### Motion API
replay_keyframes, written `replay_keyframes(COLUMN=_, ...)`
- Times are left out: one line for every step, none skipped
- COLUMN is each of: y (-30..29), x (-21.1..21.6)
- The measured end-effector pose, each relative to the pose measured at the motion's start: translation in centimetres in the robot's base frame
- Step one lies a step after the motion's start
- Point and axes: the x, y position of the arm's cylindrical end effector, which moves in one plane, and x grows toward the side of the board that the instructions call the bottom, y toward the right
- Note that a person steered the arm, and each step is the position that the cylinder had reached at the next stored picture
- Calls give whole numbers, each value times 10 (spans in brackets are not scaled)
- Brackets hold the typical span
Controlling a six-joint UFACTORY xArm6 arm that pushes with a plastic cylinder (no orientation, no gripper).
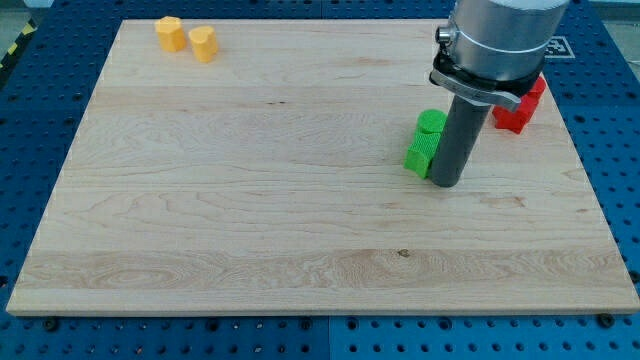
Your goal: Slide the red circle above the green circle
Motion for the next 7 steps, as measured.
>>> replay_keyframes(y=-8, x=-1)
replay_keyframes(y=-23, x=-17)
replay_keyframes(y=-28, x=-26)
replay_keyframes(y=3, x=-9)
replay_keyframes(y=68, x=0)
replay_keyframes(y=126, x=-27)
replay_keyframes(y=186, x=-58)
